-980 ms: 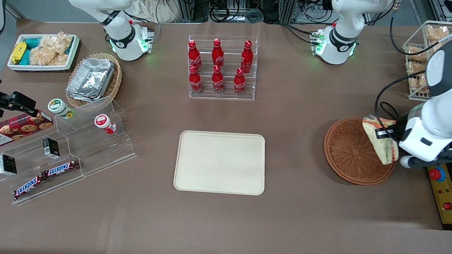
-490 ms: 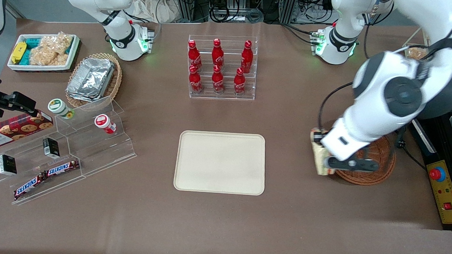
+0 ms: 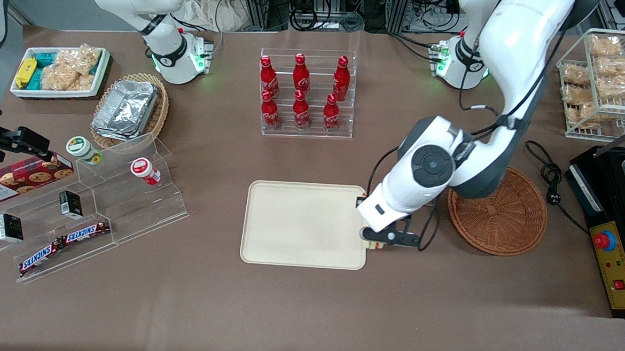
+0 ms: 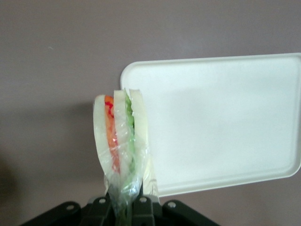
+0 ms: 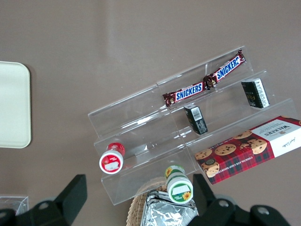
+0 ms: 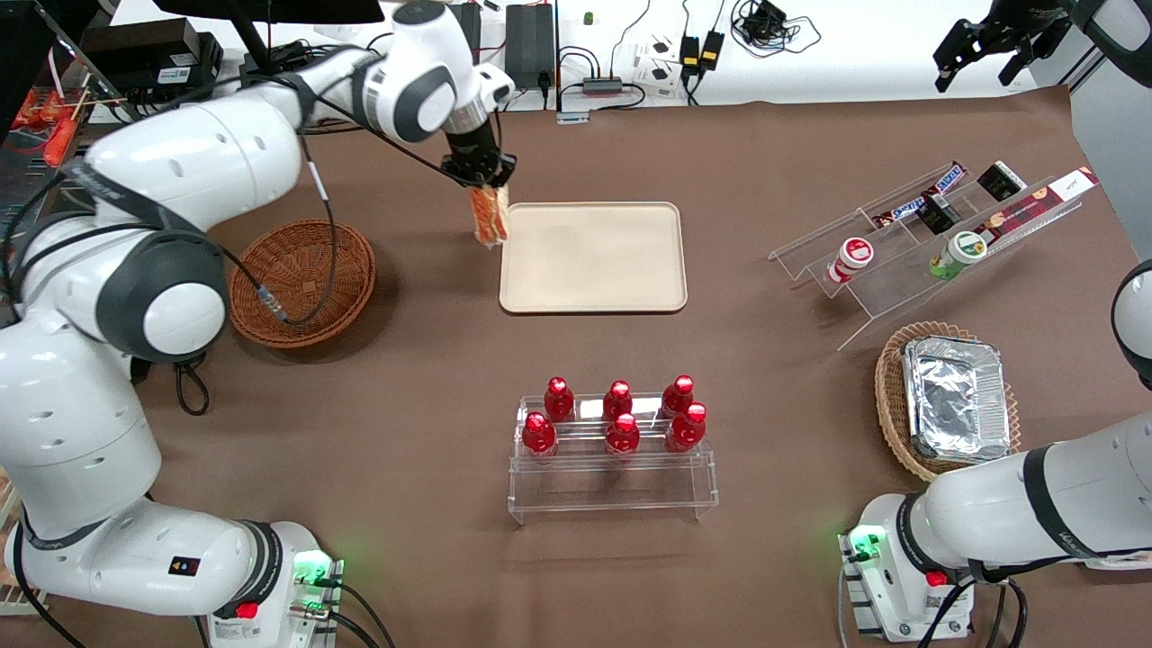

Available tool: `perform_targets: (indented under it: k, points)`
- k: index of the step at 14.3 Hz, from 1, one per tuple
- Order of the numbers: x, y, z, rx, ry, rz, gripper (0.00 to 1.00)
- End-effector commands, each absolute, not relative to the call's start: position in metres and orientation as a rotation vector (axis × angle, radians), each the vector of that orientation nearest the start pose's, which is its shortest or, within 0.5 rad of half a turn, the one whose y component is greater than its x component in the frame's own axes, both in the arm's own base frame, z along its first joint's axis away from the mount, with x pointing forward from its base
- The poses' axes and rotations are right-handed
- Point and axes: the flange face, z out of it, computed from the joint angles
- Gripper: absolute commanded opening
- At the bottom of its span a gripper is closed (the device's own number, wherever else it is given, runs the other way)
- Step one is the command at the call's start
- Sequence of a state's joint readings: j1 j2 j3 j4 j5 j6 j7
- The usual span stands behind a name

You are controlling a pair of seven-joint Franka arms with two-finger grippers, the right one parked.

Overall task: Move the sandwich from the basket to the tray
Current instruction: 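Carry the held sandwich over to the cream tray and lower it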

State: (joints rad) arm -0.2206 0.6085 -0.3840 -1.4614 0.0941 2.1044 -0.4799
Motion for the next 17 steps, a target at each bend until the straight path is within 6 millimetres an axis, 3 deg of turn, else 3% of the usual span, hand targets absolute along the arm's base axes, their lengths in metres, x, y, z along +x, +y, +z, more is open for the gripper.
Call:
perform_targets:
  k: [1, 6, 7, 8, 9, 10, 11, 12, 15, 17]
  points:
    - [0.623, -0.379, 0.327, -3.308, 0.171, -0.034, 0.00]
    - [0.620, -0.395, 0.269, -3.309, 0.212, -0.053, 0.02]
    - [0.620, -0.396, 0.261, -3.310, 0.212, -0.042, 0.11]
    - [0.616, -0.401, 0.257, -3.309, 0.224, -0.035, 0.32]
    - [0.617, -0.398, 0.251, -3.297, 0.211, -0.029, 0.44]
    - [0.615, -0.401, 0.248, -3.287, 0.191, -0.030, 0.63]
    - [0.615, -0.400, 0.248, -3.283, 0.158, -0.033, 0.87]
    - [0.616, -0.400, 0.250, -3.284, 0.137, -0.037, 0.98]
    - [0.619, -0.395, 0.271, -3.280, 0.125, -0.057, 0.99]
    - [0.615, -0.385, 0.316, -3.232, 0.138, -0.016, 0.99]
